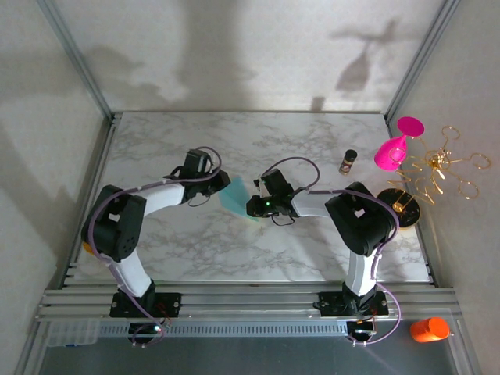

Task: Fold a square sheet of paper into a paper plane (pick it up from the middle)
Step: Fourth fold the wing at the center of the table.

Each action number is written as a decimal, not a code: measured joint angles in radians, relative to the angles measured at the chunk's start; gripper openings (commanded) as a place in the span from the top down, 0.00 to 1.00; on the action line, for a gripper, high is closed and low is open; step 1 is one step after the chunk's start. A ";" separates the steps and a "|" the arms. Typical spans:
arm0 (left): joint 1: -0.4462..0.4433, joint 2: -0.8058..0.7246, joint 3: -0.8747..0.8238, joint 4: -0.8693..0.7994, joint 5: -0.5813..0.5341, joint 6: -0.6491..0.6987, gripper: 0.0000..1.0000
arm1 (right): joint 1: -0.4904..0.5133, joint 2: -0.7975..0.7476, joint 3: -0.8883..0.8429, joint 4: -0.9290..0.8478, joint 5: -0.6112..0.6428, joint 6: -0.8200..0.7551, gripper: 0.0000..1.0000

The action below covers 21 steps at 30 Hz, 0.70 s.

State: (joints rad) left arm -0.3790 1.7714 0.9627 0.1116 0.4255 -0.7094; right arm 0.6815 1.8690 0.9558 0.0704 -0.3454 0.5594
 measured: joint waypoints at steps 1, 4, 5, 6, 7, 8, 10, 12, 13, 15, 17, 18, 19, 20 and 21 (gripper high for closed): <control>-0.013 0.020 0.000 0.009 0.002 -0.005 0.88 | 0.000 -0.002 0.002 -0.008 -0.003 0.003 0.85; -0.024 0.079 0.004 0.019 0.004 -0.016 0.89 | 0.000 -0.003 0.016 -0.023 -0.014 0.006 0.84; -0.023 0.098 0.006 0.020 0.004 -0.018 0.89 | 0.000 -0.003 0.025 -0.027 -0.017 0.006 0.84; -0.023 0.114 0.007 0.019 0.004 -0.018 0.89 | 0.000 -0.003 0.034 -0.030 -0.019 0.006 0.84; -0.023 0.127 0.009 0.019 0.004 -0.018 0.89 | 0.000 -0.003 0.043 -0.031 -0.022 0.006 0.84; -0.023 0.135 0.010 0.024 0.006 -0.021 0.89 | 0.000 -0.003 0.053 -0.031 -0.022 0.006 0.84; -0.023 0.135 0.019 0.027 0.004 -0.021 0.89 | 0.000 -0.002 0.074 -0.031 -0.022 0.006 0.85; -0.023 0.135 0.022 0.026 -0.001 -0.021 0.89 | 0.000 0.006 0.104 -0.034 -0.022 0.003 0.85; -0.023 0.135 0.022 0.025 -0.002 -0.021 0.89 | 0.000 0.013 0.117 -0.036 -0.021 0.002 0.85; -0.023 0.137 0.023 0.018 -0.006 -0.021 0.89 | 0.000 0.037 0.148 -0.038 -0.021 -0.002 0.86; -0.024 0.137 0.025 0.008 -0.015 -0.017 0.90 | 0.000 0.065 0.175 -0.045 -0.020 -0.009 0.87; -0.026 0.137 0.029 0.000 -0.021 -0.016 0.90 | 0.000 0.082 0.187 -0.047 -0.021 -0.014 0.87; -0.027 0.139 0.034 -0.006 -0.023 -0.013 0.90 | 0.000 0.096 0.194 -0.051 -0.021 -0.017 0.87; -0.028 0.143 0.043 -0.016 -0.028 -0.008 0.90 | 0.000 0.109 0.196 -0.056 -0.021 -0.021 0.88; -0.030 0.147 0.051 -0.025 -0.032 -0.005 0.90 | 0.000 0.119 0.196 -0.066 -0.021 -0.023 0.88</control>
State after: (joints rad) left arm -0.4088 1.9186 1.0142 0.0864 0.3935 -0.7139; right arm 0.6815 1.9877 1.1522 0.0048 -0.3668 0.5365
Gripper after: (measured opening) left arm 0.106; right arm 0.125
